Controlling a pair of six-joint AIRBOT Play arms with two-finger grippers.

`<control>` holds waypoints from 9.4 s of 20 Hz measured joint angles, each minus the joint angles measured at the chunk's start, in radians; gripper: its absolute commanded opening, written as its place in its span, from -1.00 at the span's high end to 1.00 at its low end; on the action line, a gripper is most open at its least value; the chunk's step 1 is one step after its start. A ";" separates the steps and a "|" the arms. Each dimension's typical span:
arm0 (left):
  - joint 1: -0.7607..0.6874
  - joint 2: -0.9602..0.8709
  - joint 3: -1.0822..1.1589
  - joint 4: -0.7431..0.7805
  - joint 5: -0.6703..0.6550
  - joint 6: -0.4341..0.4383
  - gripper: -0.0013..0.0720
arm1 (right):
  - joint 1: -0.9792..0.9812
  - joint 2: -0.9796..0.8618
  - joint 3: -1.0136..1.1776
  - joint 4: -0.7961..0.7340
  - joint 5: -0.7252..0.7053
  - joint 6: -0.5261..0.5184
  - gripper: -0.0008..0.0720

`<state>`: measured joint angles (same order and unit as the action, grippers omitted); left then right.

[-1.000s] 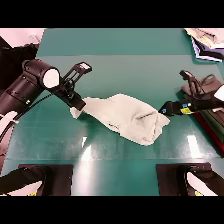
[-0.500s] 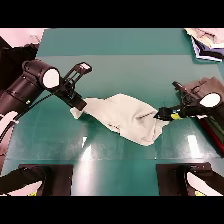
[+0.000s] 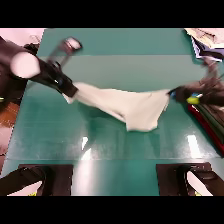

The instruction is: Fold the shirts.

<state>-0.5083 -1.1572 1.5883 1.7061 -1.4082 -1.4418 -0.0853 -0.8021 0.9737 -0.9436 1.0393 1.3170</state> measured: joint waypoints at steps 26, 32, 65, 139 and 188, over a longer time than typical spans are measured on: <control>0.004 -0.131 0.206 -0.017 -0.019 0.026 0.89 | -0.085 -0.451 0.883 -0.217 0.499 0.173 0.93; 0.131 -0.411 0.159 -0.071 0.095 0.015 0.79 | 0.050 -0.702 0.797 -0.358 0.326 0.182 0.91; 0.856 0.038 -0.991 -0.623 0.093 0.202 -0.41 | 0.077 -0.505 0.583 -0.295 0.277 0.155 0.08; 0.747 0.276 0.579 -0.784 0.094 0.024 0.89 | -0.311 -0.101 1.143 -0.217 0.378 0.124 0.94; 0.739 -0.354 -0.336 -0.605 0.129 0.336 -0.22 | 0.097 -0.893 0.659 -0.553 0.321 0.270 -0.11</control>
<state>0.2310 -1.5108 1.2518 1.1007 -1.2793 -1.1053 0.0116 -1.6951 1.6329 -1.4963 1.3602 1.5871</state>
